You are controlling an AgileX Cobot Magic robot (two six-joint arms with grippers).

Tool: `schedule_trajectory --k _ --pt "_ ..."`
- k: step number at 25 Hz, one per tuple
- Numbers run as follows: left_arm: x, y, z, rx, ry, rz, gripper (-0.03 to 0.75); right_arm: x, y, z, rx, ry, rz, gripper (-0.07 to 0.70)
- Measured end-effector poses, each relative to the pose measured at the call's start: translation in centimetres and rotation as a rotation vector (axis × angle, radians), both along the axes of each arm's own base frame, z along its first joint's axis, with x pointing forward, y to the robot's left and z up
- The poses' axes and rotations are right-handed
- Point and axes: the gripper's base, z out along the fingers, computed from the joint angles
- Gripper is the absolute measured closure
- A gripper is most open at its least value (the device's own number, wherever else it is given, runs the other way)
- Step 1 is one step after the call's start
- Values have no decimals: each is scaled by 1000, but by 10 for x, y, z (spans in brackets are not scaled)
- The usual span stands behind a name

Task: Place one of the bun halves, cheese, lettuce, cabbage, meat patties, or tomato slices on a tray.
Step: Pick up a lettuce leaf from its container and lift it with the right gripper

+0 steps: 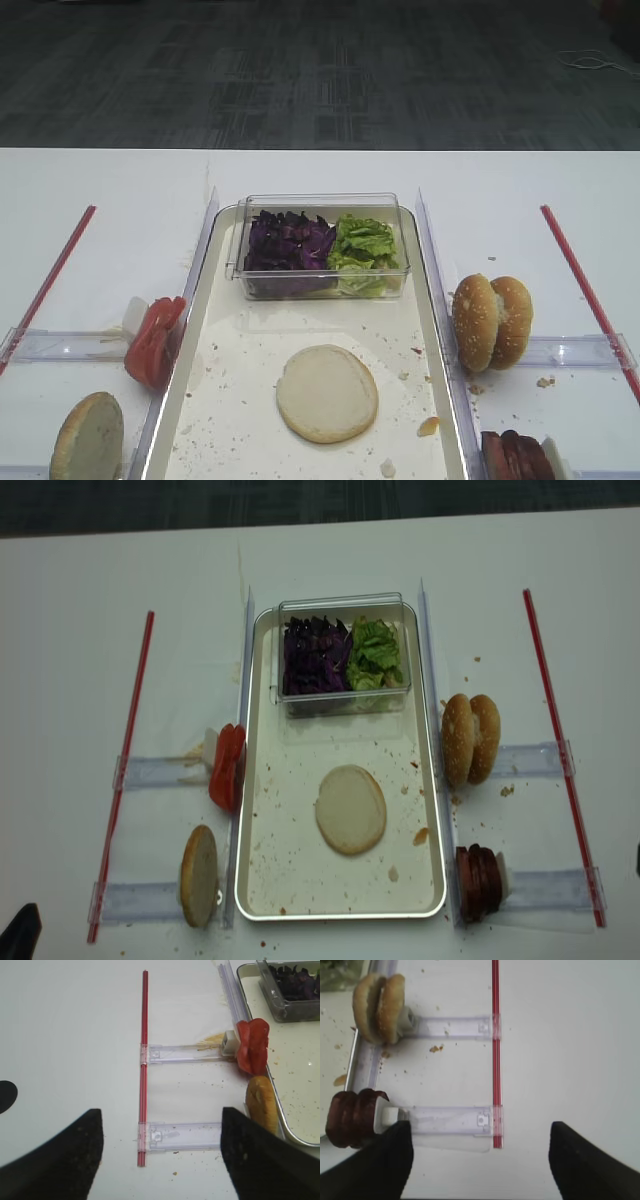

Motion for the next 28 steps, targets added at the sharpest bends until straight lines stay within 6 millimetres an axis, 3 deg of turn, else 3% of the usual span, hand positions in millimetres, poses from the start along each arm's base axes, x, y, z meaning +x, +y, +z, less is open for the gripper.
schedule_trajectory --k 7,12,22,28 --pt "0 0 0 0 0 0 225 51 -3 -26 21 361 -2 40" --pt "0 0 0 0 0 0 225 71 -4 -44 31 523 -3 40" --pt "0 0 0 0 0 0 225 86 -6 -48 42 590 -22 40" --pt "0 0 0 0 0 0 225 143 -10 -32 40 577 -21 40"
